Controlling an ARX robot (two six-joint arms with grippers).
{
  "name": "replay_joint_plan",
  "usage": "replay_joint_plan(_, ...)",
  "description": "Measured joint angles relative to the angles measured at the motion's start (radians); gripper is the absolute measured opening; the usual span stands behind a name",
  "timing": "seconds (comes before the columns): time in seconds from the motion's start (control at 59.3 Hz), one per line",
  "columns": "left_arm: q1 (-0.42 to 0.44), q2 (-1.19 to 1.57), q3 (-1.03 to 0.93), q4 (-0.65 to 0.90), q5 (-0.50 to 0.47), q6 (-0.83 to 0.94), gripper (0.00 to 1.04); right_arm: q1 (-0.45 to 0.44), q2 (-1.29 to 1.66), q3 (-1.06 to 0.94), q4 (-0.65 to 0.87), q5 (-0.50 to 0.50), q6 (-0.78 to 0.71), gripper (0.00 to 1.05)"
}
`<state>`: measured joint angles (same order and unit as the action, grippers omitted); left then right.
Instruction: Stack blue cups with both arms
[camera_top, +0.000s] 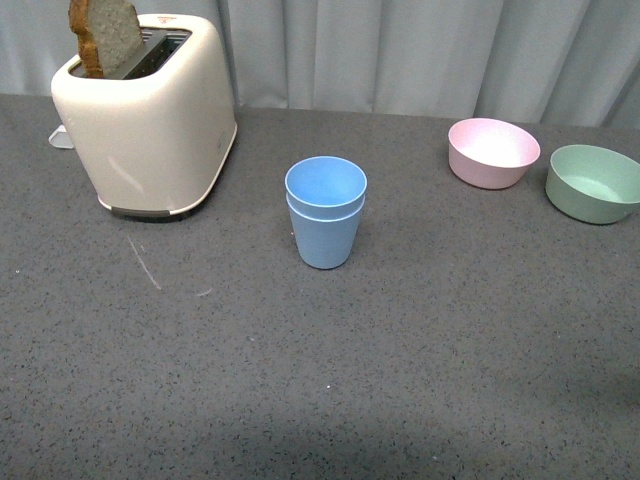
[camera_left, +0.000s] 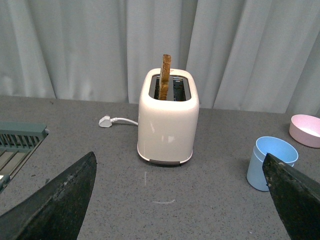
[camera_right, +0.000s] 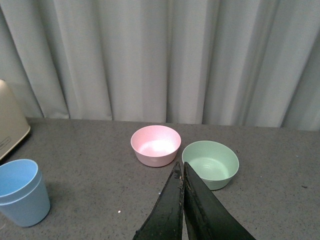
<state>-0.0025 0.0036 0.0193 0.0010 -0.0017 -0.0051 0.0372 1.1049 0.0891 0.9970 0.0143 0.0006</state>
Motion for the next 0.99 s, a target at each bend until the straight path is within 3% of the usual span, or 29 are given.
replay_joint_plan(0.118,0.000,0.000,0.000,0.000,0.000,0.000,0.98,-0.034,-0.099,-0.029,-0.069,-0.006,0.000,0.01)
replay_joint_plan(0.994,0.000,0.000,0.000,0.000,0.000,0.000,0.98,-0.035,-0.715,-0.086,-0.606,-0.013,0.000,0.01)
